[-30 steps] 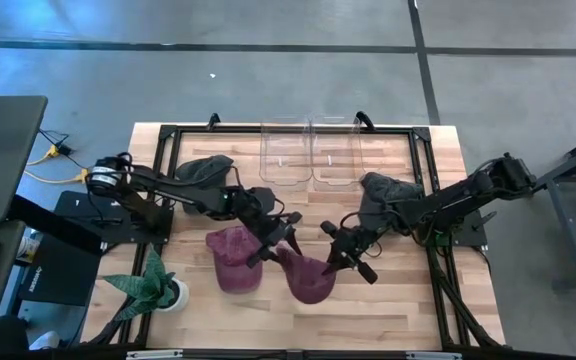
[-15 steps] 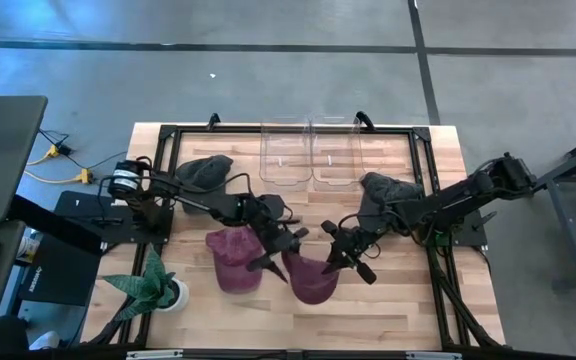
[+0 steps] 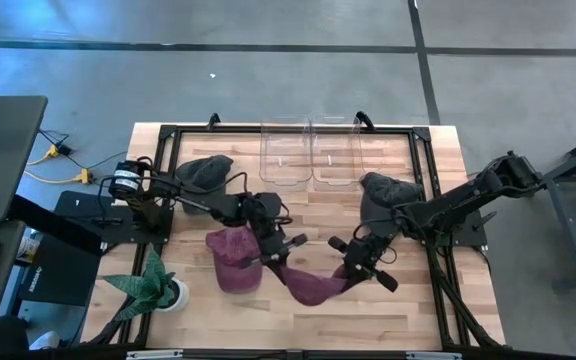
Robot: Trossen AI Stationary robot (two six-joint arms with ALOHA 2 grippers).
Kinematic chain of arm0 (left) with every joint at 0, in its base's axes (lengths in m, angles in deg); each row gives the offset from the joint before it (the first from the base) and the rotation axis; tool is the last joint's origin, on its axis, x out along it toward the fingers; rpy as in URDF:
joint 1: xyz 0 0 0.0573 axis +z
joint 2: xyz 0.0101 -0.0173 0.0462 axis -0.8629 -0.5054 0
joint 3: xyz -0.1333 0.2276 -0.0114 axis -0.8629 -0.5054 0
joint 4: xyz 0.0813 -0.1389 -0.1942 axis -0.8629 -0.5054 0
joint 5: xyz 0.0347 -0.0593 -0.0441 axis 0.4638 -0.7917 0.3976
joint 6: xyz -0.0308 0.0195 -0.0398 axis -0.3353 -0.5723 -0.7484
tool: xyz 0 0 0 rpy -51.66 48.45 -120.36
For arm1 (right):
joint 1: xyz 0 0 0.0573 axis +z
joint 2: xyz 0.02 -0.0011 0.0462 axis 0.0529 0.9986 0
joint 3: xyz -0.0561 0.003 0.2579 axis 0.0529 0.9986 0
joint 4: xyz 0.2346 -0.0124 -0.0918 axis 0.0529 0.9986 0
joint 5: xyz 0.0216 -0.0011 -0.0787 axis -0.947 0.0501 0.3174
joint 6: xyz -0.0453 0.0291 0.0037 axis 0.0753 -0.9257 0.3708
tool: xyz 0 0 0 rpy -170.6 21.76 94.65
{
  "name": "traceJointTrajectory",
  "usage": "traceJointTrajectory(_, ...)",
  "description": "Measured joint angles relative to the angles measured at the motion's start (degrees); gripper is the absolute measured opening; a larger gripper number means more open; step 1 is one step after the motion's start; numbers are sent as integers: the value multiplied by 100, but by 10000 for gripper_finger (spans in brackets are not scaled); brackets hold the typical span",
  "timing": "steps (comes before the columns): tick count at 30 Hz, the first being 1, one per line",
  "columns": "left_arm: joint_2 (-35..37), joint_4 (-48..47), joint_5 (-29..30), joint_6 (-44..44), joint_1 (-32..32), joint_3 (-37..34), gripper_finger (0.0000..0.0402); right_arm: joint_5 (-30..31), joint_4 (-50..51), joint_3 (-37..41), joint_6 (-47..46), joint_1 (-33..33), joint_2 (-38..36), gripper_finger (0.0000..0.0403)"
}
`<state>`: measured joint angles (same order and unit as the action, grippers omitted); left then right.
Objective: Pick & Place hat
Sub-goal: Put the right red cap into the left transparent bin
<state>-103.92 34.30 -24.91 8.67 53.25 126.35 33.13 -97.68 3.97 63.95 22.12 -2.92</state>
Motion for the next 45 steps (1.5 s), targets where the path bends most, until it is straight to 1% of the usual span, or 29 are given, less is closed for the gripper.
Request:
traceJointTrajectory(2, 0, 210, -93, -7, -5, 0, 4, -50, -66, 0, 108, 5, 0, 6)
traceJointTrajectory(6, 2, 308, -162, -15, 1, -2, 3, 223, -65, 0, -55, -46, 0, 9)
traceJointTrajectory(9, 2, 316, -149, -15, -5, -2, 2, 280, -72, 0, -214, -154, 2, 29)
traceJointTrajectory(11, 2, 336, -132, -15, -5, -3, 1, 372, -61, 0, -250, -228, 9, 54)
traceJointTrajectory(16, 2, 478, -104, -17, 1, -4, 1, 1100, 87, 0, 165, -270, 115, 143)
traceJointTrajectory(20, 2, 473, -96, -46, 45, -4, 1, 1138, 92, 0, 348, -269, 442, 216)
traceJointTrajectory(22, 2, 462, -98, -135, 83, -4, 0, 1133, 92, 0, 405, -270, 634, 244)
traceJointTrajectory(24, 54, 387, -127, -166, 115, -7, 0, 1237, 102, 0, 468, -270, 814, 262)
traceJointTrajectory(26, 130, 376, -197, -168, 123, -9, 0, 1449, 222, 0, 493, -270, 940, 272)
traceJointTrajectory(29, 201, 245, -220, -162, 115, -9, 0, 1549, 490, 9, 381, -270, 1022, 277)
traceJointTrajectory(32, 243, 211, -233, -161, 115, -9, 0, 1759, 344, 107, 330, -252, 1079, 277)
traceJointTrajectory(34, 247, 175, -223, -162, 115, -9, 0, 1760, -148, 260, 402, -225, 1179, 277)
traceJointTrajectory(37, 308, 188, -178, -146, 115, -9, 0, 1522, -1245, 512, 671, -218, 1351, 277)
traceJointTrajectory(40, 305, 131, -45, -98, 127, -6, 0, 1276, -2181, 660, 706, -218, 1594, 277)
traceJointTrajectory(42, 304, 135, -33, -96, 172, -7, 0, 1111, -2563, 661, 704, -220, 1793, 277)
traceJointTrajectory(45, 445, 25, -28, -101, 264, -7, 0, 1030, -2714, 570, 649, -198, 2149, 277)
